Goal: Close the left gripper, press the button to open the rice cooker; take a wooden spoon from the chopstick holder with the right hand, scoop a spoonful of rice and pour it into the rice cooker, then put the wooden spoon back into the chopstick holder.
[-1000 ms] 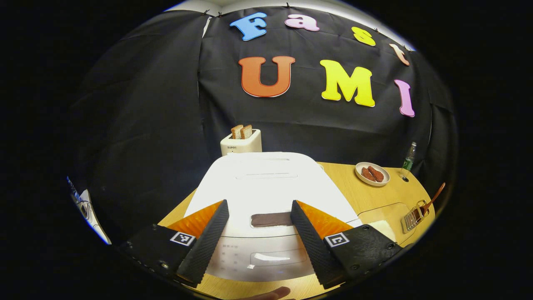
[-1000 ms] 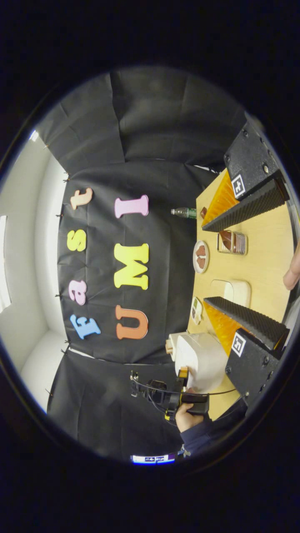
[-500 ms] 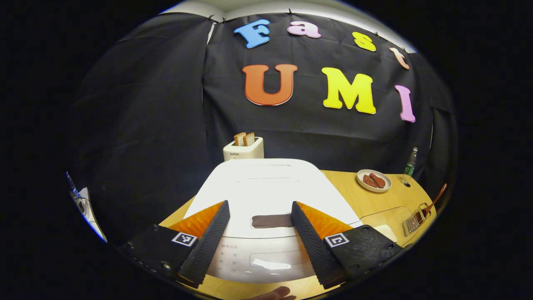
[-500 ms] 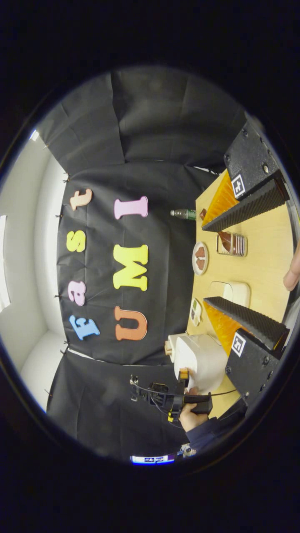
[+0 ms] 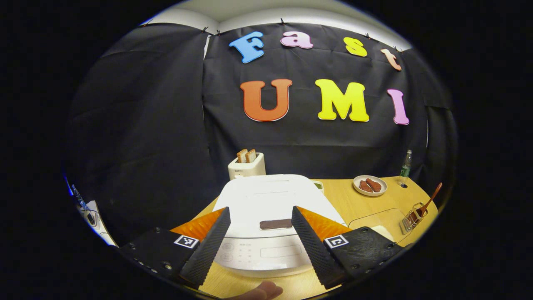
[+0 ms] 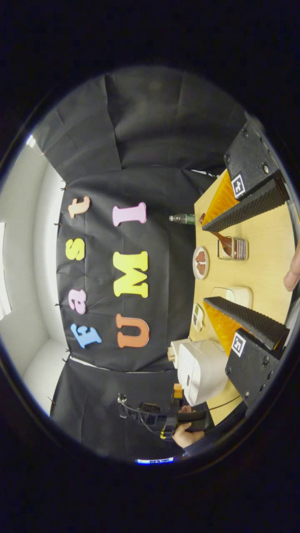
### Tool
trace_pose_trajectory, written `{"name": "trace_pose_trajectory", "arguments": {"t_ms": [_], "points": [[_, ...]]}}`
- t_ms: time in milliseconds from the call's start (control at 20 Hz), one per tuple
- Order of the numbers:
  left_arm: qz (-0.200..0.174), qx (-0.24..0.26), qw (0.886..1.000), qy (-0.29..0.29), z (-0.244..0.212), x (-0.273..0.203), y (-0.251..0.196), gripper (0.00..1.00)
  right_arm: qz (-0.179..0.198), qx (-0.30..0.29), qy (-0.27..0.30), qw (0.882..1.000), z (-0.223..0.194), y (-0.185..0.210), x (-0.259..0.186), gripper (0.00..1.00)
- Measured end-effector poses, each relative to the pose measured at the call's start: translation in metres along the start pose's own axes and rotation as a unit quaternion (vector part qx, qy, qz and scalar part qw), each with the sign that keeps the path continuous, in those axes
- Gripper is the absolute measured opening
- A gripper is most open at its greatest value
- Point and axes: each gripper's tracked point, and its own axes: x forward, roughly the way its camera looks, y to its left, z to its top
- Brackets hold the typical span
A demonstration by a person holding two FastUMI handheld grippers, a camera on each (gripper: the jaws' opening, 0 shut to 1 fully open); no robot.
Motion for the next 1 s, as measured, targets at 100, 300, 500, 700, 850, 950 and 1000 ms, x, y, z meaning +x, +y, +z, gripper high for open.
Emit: {"name": "trace_pose_trajectory", "arguments": {"t_ms": [100, 300, 500, 700, 850, 950, 1000], "points": [[-0.010, -0.007, 1.000, -0.010, 0.009, -0.023, -0.006, 0.93, -0.003, 0.003, -0.002, 1.000, 0.002, 0.000, 0.001, 0.99], [-0.015, 0.001, 0.999, -0.037, 0.020, -0.069, -0.015, 0.94, -0.008, 0.000, -0.008, 1.000, 0.007, 0.001, -0.001, 1.00], [-0.034, -0.019, 0.998, -0.057, 0.023, -0.116, -0.028, 0.94, -0.016, -0.002, -0.024, 1.000, 0.020, -0.003, -0.008, 0.99], [-0.043, -0.025, 0.995, -0.088, 0.025, -0.162, -0.034, 0.94, -0.025, 0.010, -0.034, 0.999, 0.030, -0.010, -0.017, 1.00], [-0.035, -0.025, 0.994, -0.097, 0.023, -0.189, -0.031, 0.94, -0.030, 0.010, -0.043, 0.999, 0.038, -0.014, -0.024, 1.00], [-0.033, -0.026, 0.992, -0.117, 0.029, -0.205, -0.028, 0.94, -0.030, 0.009, -0.048, 0.998, 0.042, -0.013, -0.030, 1.00], [-0.037, -0.028, 0.992, -0.121, 0.028, -0.214, -0.028, 0.94, -0.029, 0.008, -0.050, 0.998, 0.043, -0.012, -0.033, 1.00]]}}
